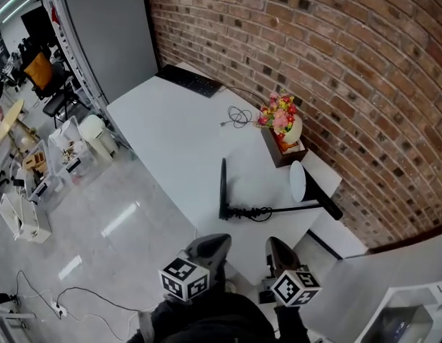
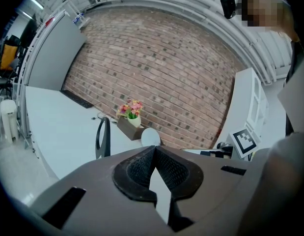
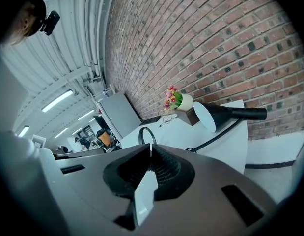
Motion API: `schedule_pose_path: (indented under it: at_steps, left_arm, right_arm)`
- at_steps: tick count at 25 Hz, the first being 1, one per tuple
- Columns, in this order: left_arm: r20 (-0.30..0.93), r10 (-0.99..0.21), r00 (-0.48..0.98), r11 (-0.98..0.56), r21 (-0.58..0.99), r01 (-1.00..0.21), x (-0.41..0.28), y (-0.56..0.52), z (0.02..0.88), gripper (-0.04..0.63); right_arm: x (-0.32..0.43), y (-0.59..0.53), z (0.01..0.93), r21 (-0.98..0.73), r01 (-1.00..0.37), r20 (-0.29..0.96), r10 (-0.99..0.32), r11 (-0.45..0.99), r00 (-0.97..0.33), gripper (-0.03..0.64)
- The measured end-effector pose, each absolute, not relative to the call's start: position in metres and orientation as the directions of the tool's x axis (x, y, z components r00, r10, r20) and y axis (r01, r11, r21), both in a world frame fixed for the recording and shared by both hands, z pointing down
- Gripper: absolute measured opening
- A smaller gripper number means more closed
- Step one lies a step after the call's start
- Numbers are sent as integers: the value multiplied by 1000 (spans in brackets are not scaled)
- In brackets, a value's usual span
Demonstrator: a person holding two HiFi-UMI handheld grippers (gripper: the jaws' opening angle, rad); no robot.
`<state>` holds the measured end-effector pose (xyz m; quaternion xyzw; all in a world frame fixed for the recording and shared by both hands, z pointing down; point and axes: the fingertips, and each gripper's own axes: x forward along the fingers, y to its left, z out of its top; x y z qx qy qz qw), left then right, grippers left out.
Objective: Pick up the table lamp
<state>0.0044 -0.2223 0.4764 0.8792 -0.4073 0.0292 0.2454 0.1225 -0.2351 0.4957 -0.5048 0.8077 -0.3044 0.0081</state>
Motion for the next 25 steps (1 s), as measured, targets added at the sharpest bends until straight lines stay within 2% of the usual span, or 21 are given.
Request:
schedule_pose_path:
  at_steps: [19,21,25]
  left_arm:
    - [347,-648,678,-564,379,-733,-32,-337,488,11]
    - [355,-637,684,-565,389,-728,-33,-351,490,38]
    - [395,-587,706,-578,406,-708,-33,-370,504,137]
  right_arm:
    - [183,-308,511,-591,-807,299,-927,6,-225,15]
    - [195,-311,520,-618,-785,314,-930,-45,-193,15]
    - [221,-315,534,-647,-749,336,-935,-140,-116,15]
